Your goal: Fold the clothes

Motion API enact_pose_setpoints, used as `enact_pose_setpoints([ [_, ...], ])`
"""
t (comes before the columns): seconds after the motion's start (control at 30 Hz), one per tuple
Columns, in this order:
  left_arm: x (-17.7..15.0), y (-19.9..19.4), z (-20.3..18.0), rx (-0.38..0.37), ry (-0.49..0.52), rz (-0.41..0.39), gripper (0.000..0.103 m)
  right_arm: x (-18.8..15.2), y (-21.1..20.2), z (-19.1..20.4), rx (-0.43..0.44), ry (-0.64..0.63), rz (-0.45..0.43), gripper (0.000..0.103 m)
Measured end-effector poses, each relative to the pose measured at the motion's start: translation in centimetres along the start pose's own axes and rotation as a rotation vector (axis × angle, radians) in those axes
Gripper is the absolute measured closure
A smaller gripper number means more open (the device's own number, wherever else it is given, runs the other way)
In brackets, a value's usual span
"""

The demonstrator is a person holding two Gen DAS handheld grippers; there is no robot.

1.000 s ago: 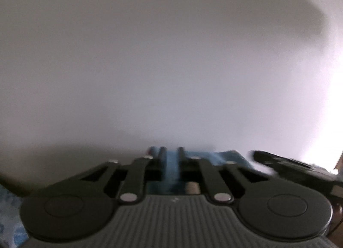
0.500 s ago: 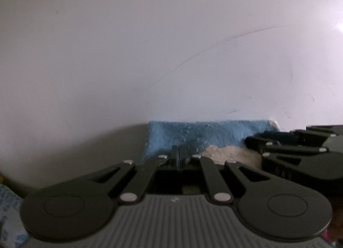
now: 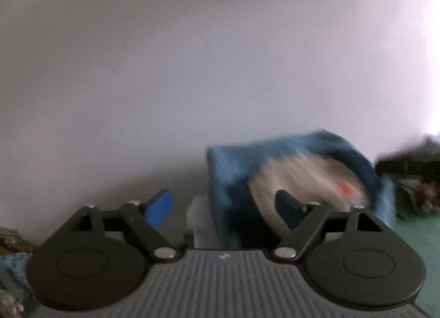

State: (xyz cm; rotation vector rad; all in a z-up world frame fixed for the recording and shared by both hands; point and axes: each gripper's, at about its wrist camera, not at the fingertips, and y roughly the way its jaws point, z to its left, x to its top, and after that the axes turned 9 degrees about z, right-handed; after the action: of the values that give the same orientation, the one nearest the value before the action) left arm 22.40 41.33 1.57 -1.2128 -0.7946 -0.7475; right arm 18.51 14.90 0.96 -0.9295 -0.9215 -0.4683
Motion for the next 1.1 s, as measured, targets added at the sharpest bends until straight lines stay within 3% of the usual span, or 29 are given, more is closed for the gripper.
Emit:
enact_pose_setpoints([
  [0.07, -2.5, -2.4, -1.1, -0.005, -0.03, 0.058, 0.018, -4.7, -2.5, 1.8, -0.099, -0.04, 0.075, 0.036],
  [0.13, -5.3, -4.7, -2.5, -0.008, -0.067, 0.133, 0.003, -8.6, -4.0, 3.0, -0.177, -0.064, 0.156, 0.035],
  [0.27, -10.1, -9.1, -5.3, 0.022, -0.131, 0.295, 0.001, -12.4, -3.0, 0.4, -0.25, -0.045, 0.34, 0.026],
  [0.33, -11.3, -11.3, -6.2, 0.034, -0.167, 0.381, 0.001, -14.5, -6.1, -0.2, -0.24, -0.049, 0.391, 0.023],
  [0.4, -12.7, -13.7, -6.3, 0.02, -0.203, 0.425, 0.001, -14.7, -6.9, 0.9, -0.224, -0.071, 0.385, 0.02],
  [0.47, -12.5, -14.8, -6.7, 0.053, -0.226, 0.445, 0.001, -14.6, -8.3, 2.1, -0.211, -0.093, 0.37, 0.019],
  [0.67, -11.2, -20.8, -8.4, 0.158, -0.237, 0.376, 0.0, -12.6, -11.2, 2.7, -0.138, -0.05, 0.232, 0.013],
  [0.77, -11.3, -23.4, -10.2, 0.204, -0.239, 0.372, 0.0, -12.0, -13.1, 2.7, -0.17, -0.097, 0.182, 0.012],
  [0.97, -12.5, -26.3, -15.4, 0.386, -0.165, 0.441, 0.0, -13.3, -16.4, 2.7, -0.127, -0.166, 0.213, 0.01],
  [1.1, -13.8, -28.7, -18.1, 0.407, -0.152, 0.414, 0.001, -14.5, -17.8, 1.3, -0.113, -0.139, 0.225, 0.01],
])
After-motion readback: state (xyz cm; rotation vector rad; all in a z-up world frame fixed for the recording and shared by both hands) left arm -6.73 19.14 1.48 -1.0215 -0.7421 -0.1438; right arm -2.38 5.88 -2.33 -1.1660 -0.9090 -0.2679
